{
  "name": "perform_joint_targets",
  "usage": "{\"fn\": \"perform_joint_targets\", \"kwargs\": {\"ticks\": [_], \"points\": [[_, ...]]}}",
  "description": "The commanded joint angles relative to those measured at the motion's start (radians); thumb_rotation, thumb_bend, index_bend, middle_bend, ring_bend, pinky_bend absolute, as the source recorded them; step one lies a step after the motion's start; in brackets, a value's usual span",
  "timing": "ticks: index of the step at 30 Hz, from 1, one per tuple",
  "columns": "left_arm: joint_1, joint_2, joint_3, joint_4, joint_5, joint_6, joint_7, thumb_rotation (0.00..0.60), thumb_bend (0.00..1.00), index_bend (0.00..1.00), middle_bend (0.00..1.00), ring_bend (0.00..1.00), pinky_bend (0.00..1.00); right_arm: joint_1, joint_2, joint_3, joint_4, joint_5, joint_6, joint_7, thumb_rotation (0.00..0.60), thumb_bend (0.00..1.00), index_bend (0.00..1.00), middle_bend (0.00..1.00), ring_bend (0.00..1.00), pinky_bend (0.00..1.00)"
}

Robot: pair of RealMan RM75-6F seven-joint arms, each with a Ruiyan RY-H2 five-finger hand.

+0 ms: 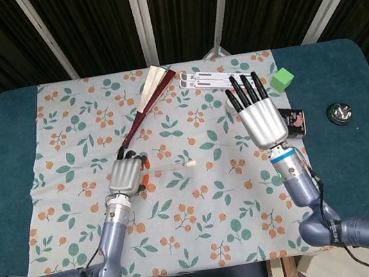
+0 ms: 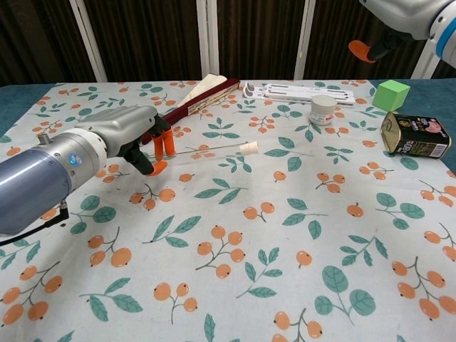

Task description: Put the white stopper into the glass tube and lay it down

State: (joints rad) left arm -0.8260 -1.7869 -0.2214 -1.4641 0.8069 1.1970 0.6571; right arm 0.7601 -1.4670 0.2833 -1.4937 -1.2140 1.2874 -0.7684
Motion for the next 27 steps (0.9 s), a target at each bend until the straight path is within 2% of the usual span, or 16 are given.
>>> {"fn": "perform_joint_targets", "kwargs": {"ticks": [1, 11, 19, 23, 27], "points": [[0.002, 0.004, 0.0, -0.007, -0.006, -0.005, 0.009, 0.6, 0.48, 0.54, 0.61, 0.21, 0.06, 0.001, 0.0, 0.002, -0.002, -0.001, 0.001, 0.0, 0.6, 0.47, 0.17, 0.01, 0.0, 0.0], [0.006, 0.016, -0.005, -0.03, -0.03, -0.011, 0.045, 0.6, 0.45, 0.5, 0.57, 0.21, 0.05, -0.003, 0.005, 0.002, -0.007, 0.0, 0.003, 0.003, 0.6, 0.47, 0.17, 0.01, 0.0, 0.0], [0.015, 0.051, -0.015, -0.076, -0.039, -0.013, 0.048, 0.6, 0.29, 0.38, 0.35, 0.15, 0.01, -0.013, 0.019, 0.0, -0.021, 0.006, 0.003, 0.011, 0.6, 0.47, 0.17, 0.01, 0.0, 0.0], [0.033, 0.084, -0.025, -0.123, -0.023, 0.005, 0.02, 0.6, 0.28, 0.32, 0.29, 0.12, 0.0, -0.032, 0.031, -0.002, -0.04, 0.021, 0.011, 0.021, 0.6, 0.47, 0.14, 0.01, 0.0, 0.0], [0.052, 0.116, -0.027, -0.155, 0.017, 0.021, -0.021, 0.6, 0.27, 0.22, 0.22, 0.1, 0.0, -0.052, 0.046, 0.0, -0.057, 0.036, 0.021, 0.039, 0.6, 0.46, 0.09, 0.01, 0.0, 0.0]]}}
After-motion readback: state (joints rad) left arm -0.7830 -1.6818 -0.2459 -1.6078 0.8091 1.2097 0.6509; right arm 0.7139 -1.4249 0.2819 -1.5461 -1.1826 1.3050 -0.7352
